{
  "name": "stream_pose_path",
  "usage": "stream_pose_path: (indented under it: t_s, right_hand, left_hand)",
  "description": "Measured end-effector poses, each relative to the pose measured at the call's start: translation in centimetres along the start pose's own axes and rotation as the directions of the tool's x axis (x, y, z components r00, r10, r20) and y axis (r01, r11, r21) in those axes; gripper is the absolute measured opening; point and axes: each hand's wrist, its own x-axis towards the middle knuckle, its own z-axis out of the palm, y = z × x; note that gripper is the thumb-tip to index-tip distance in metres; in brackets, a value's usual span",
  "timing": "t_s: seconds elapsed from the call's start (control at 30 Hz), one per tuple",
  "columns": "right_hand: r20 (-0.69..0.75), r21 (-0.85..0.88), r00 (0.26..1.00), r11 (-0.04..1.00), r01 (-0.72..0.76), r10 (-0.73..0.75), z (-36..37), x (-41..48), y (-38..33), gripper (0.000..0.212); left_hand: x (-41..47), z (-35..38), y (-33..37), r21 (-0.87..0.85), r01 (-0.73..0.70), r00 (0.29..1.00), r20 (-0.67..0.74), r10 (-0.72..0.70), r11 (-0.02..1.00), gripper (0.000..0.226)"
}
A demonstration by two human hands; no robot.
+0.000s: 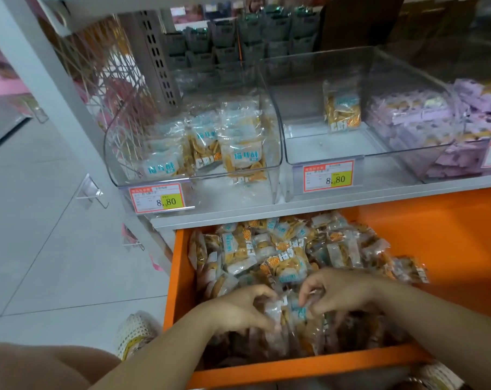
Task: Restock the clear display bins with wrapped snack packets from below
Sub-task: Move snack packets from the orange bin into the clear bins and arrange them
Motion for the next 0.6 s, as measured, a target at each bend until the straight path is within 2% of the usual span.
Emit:
stream_pose_path:
  t_s: [0.07, 0.13, 0.2, 0.27, 0.37, 0.5, 0.53, 0.6]
  right_hand:
    - [-0.079, -0.006, 0.996, 0.999, 0.051, -0.051, -0.8, -2.2, -1.5, 0.021]
    - [-0.214, -0.089, 0.966, 0.988, 0.128, -0.144, -1.5, -4.7, -3.0, 0.018]
    - [-0.350, -0.153, 0.905, 0.967, 0.201, -0.244, -2.2, -7.6, -4.7, 0.015]
    - [-0.450, -0.189, 0.822, 0.936, 0.296, -0.350, -2.8, -10.7, -6.2, 0.017]
    - [-0.556, -0.293, 0.650, 0.854, 0.430, -0.518, -3.7, -15.0, -8.1, 0.022]
    - [-0.700, -0.448, 0.323, 0.744, 0.496, -0.637, -6.6, -17.3, -9.7, 0.022]
    - [-0.726, -0.477, 0.246, 0.729, 0.492, -0.642, -7.7, -17.1, -9.9, 0.024]
    - [-0.755, -0.511, 0.153, 0.719, 0.472, -0.637, -9.9, -15.9, -9.6, 0.030]
  left_hand:
    - [-1.5, -0.6, 1.7, 0.047, -0.086, 0.993, -0.083, 0.089, 0.995, 0.058]
    - [-3.6, -1.3, 3.8, 0.134, -0.203, 0.954, -0.194, 0.227, 0.970, 0.055]
    - [-6.1, -1.9, 6.2, 0.185, -0.315, 0.888, -0.288, 0.358, 0.931, 0.049]
    - [-8.8, -2.4, 8.8, 0.263, -0.408, 0.793, -0.373, 0.482, 0.874, 0.047]
    - [-12.3, -3.0, 12.8, 0.446, -0.480, 0.617, -0.440, 0.652, 0.755, 0.050]
    - [-13.3, -5.0, 18.9, 0.681, -0.443, 0.328, -0.482, 0.812, 0.583, 0.056]
    - [-12.7, -5.6, 20.6, 0.720, -0.418, 0.287, -0.475, 0.832, 0.555, 0.057]
    - [-10.8, -6.7, 23.6, 0.743, -0.383, 0.287, -0.469, 0.835, 0.549, 0.056]
